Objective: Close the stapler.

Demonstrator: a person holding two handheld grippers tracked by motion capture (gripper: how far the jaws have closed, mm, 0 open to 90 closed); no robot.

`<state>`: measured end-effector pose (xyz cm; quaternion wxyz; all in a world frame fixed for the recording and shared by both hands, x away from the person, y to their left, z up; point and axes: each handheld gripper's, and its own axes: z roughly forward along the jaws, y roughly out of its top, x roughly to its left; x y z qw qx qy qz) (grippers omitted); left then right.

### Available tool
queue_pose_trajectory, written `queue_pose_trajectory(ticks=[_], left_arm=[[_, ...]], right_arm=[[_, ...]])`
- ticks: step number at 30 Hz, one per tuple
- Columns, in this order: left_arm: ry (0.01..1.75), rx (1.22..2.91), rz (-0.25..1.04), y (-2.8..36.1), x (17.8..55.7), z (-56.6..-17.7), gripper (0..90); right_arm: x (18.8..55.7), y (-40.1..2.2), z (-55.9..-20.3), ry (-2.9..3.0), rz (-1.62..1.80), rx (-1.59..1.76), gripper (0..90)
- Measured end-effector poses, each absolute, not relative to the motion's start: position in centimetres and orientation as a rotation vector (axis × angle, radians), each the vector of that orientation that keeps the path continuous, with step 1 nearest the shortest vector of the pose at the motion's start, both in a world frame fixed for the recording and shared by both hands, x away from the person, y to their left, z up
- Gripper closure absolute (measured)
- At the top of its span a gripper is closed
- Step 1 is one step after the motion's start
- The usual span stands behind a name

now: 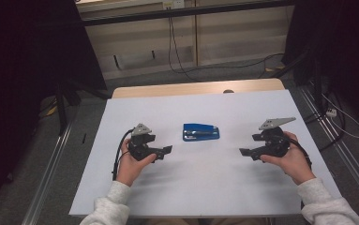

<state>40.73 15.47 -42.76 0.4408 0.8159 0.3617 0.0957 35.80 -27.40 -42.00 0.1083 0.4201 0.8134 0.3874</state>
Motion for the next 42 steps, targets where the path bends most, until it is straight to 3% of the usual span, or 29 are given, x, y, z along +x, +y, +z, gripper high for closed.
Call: queue_pose_trajectory(ticks=[42], left_arm=[[0.898,1.986,0.237,22.1,36.7,-43.3,7.6]], right_arm=[[31.2,-28.1,-42.2,2.415,1.126,1.220,14.6]])
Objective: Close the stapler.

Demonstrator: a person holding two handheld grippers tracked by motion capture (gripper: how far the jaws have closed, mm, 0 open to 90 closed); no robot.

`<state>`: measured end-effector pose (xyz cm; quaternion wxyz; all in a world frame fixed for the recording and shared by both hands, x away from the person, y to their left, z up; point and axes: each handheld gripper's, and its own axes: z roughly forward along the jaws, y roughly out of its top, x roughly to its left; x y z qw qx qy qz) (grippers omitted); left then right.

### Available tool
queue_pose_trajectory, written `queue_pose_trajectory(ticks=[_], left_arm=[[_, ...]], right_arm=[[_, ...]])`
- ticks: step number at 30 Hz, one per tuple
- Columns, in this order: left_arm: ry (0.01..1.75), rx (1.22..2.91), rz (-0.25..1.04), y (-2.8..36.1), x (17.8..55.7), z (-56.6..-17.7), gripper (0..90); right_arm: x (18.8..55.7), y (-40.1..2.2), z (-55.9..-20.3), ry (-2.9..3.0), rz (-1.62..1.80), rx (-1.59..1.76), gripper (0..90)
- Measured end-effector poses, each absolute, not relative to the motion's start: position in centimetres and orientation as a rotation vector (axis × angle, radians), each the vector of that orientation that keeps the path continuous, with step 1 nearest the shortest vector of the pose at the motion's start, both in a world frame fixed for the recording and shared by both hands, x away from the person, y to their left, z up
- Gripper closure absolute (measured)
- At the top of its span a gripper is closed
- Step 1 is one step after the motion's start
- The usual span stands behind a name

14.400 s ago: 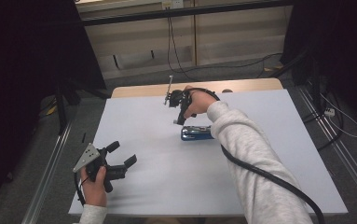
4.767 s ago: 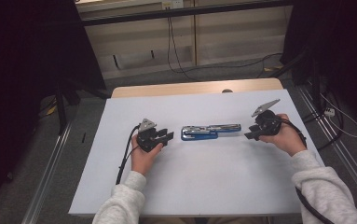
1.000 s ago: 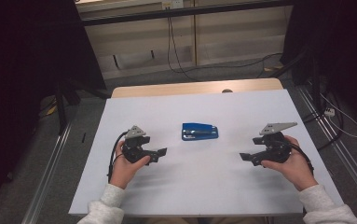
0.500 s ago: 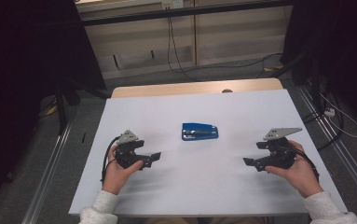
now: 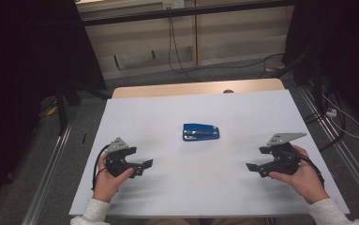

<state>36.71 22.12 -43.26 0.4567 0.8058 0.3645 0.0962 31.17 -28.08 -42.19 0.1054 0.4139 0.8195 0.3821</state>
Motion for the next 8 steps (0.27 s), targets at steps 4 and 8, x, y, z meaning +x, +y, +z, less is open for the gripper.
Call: queue_pose_trajectory(ticks=[4,8], left_arm=[[0.905,1.971,0.233,22.88,36.25,-43.26,7.6],[0.905,1.975,0.237,23.24,36.06,-43.30,7.6]], right_arm=[[31.00,-28.24,-42.27,2.415,1.126,1.223,14.6],[31.01,-28.30,-42.27,2.411,1.135,1.222,14.6]])
